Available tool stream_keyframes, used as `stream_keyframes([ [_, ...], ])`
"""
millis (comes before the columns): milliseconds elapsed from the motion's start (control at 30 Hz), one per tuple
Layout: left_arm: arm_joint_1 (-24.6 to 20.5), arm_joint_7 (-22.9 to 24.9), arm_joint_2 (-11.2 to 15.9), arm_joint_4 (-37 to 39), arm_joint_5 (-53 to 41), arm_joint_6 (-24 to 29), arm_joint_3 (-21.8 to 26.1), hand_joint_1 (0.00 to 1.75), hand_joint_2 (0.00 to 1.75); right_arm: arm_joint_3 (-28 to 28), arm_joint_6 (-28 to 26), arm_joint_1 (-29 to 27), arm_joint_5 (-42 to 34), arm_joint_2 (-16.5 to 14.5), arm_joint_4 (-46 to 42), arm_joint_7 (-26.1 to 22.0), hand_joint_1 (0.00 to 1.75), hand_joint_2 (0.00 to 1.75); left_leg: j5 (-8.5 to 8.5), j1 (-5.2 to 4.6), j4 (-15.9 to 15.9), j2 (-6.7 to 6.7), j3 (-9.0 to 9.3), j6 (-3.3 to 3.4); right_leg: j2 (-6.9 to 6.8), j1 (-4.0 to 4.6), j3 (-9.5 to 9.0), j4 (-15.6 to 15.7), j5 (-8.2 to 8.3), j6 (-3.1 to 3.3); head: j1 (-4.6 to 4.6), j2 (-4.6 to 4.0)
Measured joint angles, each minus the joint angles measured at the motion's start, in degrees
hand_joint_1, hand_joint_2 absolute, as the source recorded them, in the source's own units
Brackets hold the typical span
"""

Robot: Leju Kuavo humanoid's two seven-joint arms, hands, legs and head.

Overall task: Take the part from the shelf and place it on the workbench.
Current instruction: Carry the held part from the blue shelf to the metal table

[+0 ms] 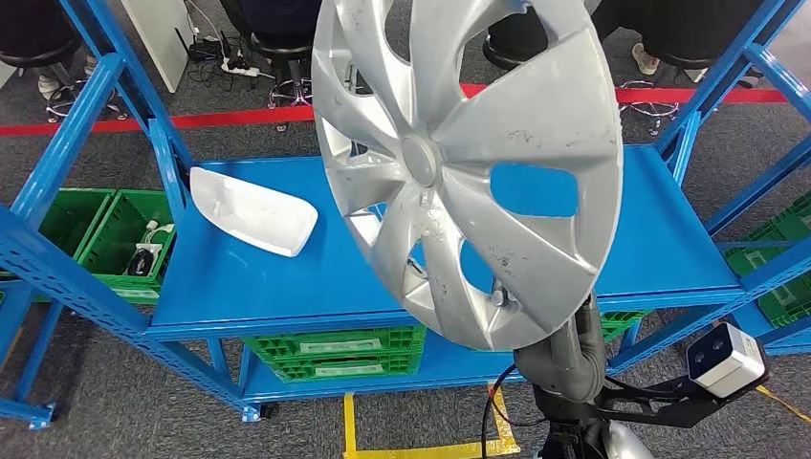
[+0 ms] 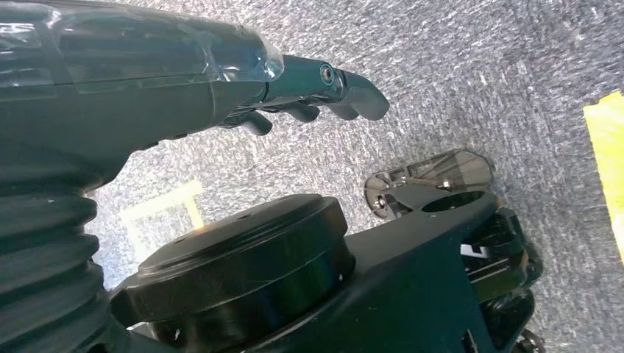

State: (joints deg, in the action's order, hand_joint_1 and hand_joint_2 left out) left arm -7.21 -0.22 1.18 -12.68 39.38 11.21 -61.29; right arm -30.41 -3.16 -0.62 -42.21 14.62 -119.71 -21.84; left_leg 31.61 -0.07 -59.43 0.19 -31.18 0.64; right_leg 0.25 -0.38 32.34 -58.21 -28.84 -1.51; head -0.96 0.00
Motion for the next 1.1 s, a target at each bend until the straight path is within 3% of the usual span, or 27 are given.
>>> stream_keyframes([
  [300, 0.0, -1.1, 0.0, 0.0, 0.1, 0.7, 0.0, 0.0, 1.75, -1.3, 2.7, 2.7, 4.8, 0.8, -1.4, 4.4, 1.75, 1.75, 0.05, -0.14, -0.1, 0.04, -0.01, 0.1, -0.01, -0.07, -0.02, 0.1, 0.11, -0.15, 0.03, 0.0],
  [467, 0.0, -0.8, 0.2, 0.0, 0.2, 0.7, 0.0, 0.0, 1.75, -2.3, 2.9, 3.7, 5.4, 1.1, -2.0, 5.2, 1.75, 1.75, -0.44, -0.08, 0.4, 0.07, 0.11, 0.85, -0.02, -0.22, 0.16, 0.1, 0.01, -0.78, 0.27, 0.0],
  [533, 0.0, -0.7, 0.3, 0.0, 0.2, 0.8, 0.0, 0.0, 1.75, -2.6, 2.9, 4.1, 5.0, 1.3, -2.1, 5.2, 1.75, 1.75, -0.89, 0.2, 1.1, 0.18, 0.38, 1.3, -0.02, -0.21, 1.66, -3.3, -2.2, -1.03, -0.09, 0.0],
  [600, 0.0, -0.6, 0.3, 0.0, 0.2, 0.9, 0.0, 0.0, 1.75, -2.9, 2.9, 4.4, 4.4, 1.6, -2.1, 5.2, 1.75, 1.75, -0.98, 0.12, 1.2, 0.29, 0.42, 1.45, -0.03, -0.23, 5.06, -10.8, -5.73, -1.22, -0.62, 0.0],
  [633, 0.0, -0.5, 0.4, 0.0, 0.1, 1.0, 0.0, 0.0, 1.75, -3.0, 3.0, 4.5, 4.2, 1.7, -2.1, 5.2, 1.75, 1.75, -0.97, 0.07, 1.1, 0.31, 0.43, 1.45, -0.03, -0.24, 6.65, -14.2, -6.78, -1.27, -0.8, 0.0],
  [667, 0.0, -0.4, 0.4, 0.0, 0.1, 1.0, 0.0, 0.0, 1.75, -3.1, 3.0, 4.5, 4.0, 1.8, -2.1, 5.2, 1.75, 1.75, -0.95, 0.02, 1.1, 0.29, 0.47, 1.44, -0.03, -0.24, 7.52, -15.8, -6.77, -1.24, -0.93, 0.0],
  [700, 0.0, -0.3, 0.4, 0.0, 0.1, 1.1, 0.0, 0.0, 1.75, -3.2, 3.0, 4.5, 3.9, 1.9, -2.1, 5.2, 1.75, 1.75, -0.91, 0.0, 1.1, 0.24, 0.56, 1.39, -0.04, -0.23, 7.38, -15.2, -5.59, -1.12, -1.07, 0.0],
  [767, 0.0, -0.1, 0.5, 0.0, 0.1, 1.2, 0.0, 0.0, 1.75, -3.3, 3.0, 4.6, 3.7, 2.0, -2.0, 5.2, 1.75, 1.75, -0.72, -0.01, 1.1, 0.05, 0.88, 1.12, -0.01, -0.18, 4.53, -8.5, -1.26, -0.59, -1.38, 0.0],
  [833, 0.0, 0.0, 0.5, 0.0, 0.1, 1.3, 0.0, 0.0, 1.75, -3.5, 3.1, 4.7, 3.6, 2.1, -2.1, 5.0, 1.75, 1.75, -0.56, -0.14, 1.0, -0.08, 0.87, 0.62, -0.01, 0.03, 1.73, -2.1, 1.25, 0.17, -1.56, 0.0],
  [967, -0.1, 0.0, 0.6, 0.0, 0.0, 1.4, 0.0, 0.0, 1.75, -3.9, 3.3, 4.8, 3.4, 2.2, -2.1, 4.9, 1.75, 1.75, -0.46, -0.12, 0.9, -0.03, 0.28, -0.69, -0.1, 0.16, 1.03, 0.3, 1.31, 1.31, -1.38, 0.0],
  [1033, -0.1, 0.0, 0.7, 0.0, 0.0, 1.4, 0.0, 0.0, 1.75, -3.9, 3.3, 4.9, 3.3, 2.3, -2.1, 4.8, 1.75, 1.75, 1.71, 0.02, -1.8, -0.09, -0.83, -1.34, -0.31, -0.12, 0.89, 1.0, 1.73, 1.87, -0.88, 0.0],
  [1100, 0.0, 0.0, 0.8, 0.0, 0.0, 1.5, 0.0, 0.0, 1.75, -3.9, 3.4, 5.0, 3.2, 2.3, -2.1, 4.7, 1.75, 1.75, 5.42, 0.37, -8.4, -0.19, -3.8, -1.86, -0.52, -0.18, 1.01, 1.1, 1.9, 2.1, -0.01, 0.0],
])
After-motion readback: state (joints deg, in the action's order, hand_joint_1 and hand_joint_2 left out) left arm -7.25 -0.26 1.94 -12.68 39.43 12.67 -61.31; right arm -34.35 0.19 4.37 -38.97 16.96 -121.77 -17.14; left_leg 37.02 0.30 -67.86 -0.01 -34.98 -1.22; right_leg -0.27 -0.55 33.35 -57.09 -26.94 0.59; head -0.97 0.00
